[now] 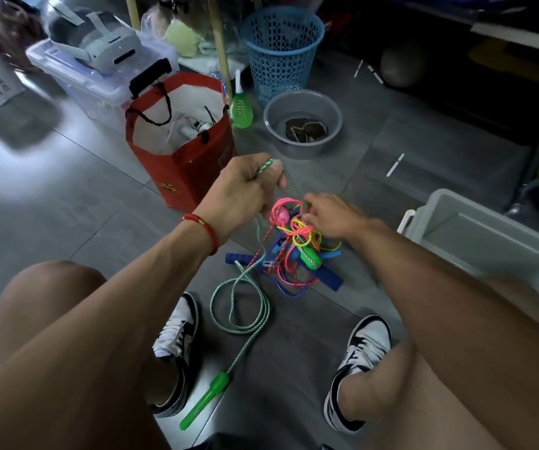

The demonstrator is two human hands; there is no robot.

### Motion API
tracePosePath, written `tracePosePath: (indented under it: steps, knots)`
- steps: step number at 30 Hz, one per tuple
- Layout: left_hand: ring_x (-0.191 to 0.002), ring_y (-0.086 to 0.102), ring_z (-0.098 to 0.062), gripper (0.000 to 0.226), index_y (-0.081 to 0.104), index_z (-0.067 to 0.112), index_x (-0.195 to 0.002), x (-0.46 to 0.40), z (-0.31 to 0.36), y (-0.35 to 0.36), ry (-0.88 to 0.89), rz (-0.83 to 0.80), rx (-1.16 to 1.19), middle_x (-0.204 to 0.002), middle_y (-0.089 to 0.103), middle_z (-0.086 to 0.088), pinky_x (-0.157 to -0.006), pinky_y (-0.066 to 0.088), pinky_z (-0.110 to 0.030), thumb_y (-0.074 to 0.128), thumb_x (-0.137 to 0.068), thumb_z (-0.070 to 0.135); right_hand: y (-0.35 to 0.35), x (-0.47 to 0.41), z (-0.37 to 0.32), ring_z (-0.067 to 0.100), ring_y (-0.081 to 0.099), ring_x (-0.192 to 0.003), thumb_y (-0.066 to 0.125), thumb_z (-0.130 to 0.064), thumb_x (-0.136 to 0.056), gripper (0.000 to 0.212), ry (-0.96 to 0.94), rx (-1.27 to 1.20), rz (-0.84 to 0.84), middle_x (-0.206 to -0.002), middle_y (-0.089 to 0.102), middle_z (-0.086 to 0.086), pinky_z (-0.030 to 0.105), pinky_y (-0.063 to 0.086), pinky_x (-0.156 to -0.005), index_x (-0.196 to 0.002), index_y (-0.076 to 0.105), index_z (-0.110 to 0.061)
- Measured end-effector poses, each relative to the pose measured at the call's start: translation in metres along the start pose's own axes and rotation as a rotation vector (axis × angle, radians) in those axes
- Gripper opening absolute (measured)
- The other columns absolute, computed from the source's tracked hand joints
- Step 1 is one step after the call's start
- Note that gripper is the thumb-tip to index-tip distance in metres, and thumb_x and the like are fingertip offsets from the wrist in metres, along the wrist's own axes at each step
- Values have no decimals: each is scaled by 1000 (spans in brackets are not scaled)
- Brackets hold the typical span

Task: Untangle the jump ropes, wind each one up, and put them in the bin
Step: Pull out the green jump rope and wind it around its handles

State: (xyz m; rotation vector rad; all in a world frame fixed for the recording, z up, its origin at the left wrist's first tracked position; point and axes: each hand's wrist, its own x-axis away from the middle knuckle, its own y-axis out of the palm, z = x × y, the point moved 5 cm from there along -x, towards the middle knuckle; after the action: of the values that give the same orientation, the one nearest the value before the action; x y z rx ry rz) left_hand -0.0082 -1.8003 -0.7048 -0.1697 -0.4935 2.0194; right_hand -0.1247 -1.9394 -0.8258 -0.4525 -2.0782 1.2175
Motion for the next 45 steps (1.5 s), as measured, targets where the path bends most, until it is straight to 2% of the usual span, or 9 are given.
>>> tracePosePath:
  steps: [6,10,20,26,32,36,38,41,45]
  knots:
    - [-45,47,-19,34,65,0,-90,-2,2,22,-58,-122,33,-45,48,-4,-54,42,-22,45,-107,22,71,19,30,33,60,-118,65,-53,-84,73,360,-21,-326,-136,59,15,34,49,-94,-139,50,-7]
    - [-49,48,-24,36,67,0,-95,-6,7,35,-65,-182,89,-46,52,-10,-61,43,-29,43,-108,24,118,24,10,36,56,-126,75,-64,-74,92,409,-255,-130,-137,56,17,39,47,-98,-140,42,-8]
    - [-44,51,-16,30,70,15,-83,-29,-37,-16,-279,40,-315,-59,58,-4,-50,46,-25,52,-102,30,94,25,47,34,66,-103,78,-30,-83,37,362,-596,445,-110,72,8,38,49,-79,-114,62,-20]
    - [-55,64,-30,31,65,12,-96,-29,-39,-17,-321,-82,-585,-75,68,-14,-50,53,-29,43,-104,32,9,2,75,27,66,-98,78,-30,-81,35,180,-463,416,-105,72,8,30,47,-83,-111,68,-18]
    - [-50,58,-31,25,60,3,-89,-16,-44,23,-353,-195,-364,-70,71,-10,-40,43,-20,42,-102,15,-42,6,74,29,58,-79,73,-53,-84,44,118,-296,263,-85,64,10,38,46,-72,-95,61,-12]
    - [-92,69,-36,14,58,10,-95,-10,-54,73,-410,-303,-190,-101,71,-19,-65,51,-21,47,-102,16,-58,16,55,30,57,-72,62,-59,-91,50,203,-249,143,-74,59,9,33,35,-63,-78,54,-11]
    - [-82,68,-27,24,62,9,-94,-3,-46,94,-384,-314,-149,-87,70,-12,-70,53,-27,58,-96,32,-57,24,46,28,54,-68,61,-57,-93,51,262,-267,170,-71,55,10,31,31,-62,-71,50,-11]
    - [-60,65,-20,33,65,7,-82,12,-41,115,-522,-221,220,-77,71,-13,-53,51,-23,66,-92,38,-49,41,36,26,54,-79,62,-56,-92,50,283,-329,227,-86,56,10,29,31,-66,-92,55,-6]
    - [-82,69,-38,18,67,0,-99,21,-45,110,-724,-237,557,-95,70,-28,-83,55,-49,73,-87,12,-37,51,30,19,69,-69,64,-54,-91,52,225,-524,184,-94,64,8,30,49,-59,-104,50,-6]
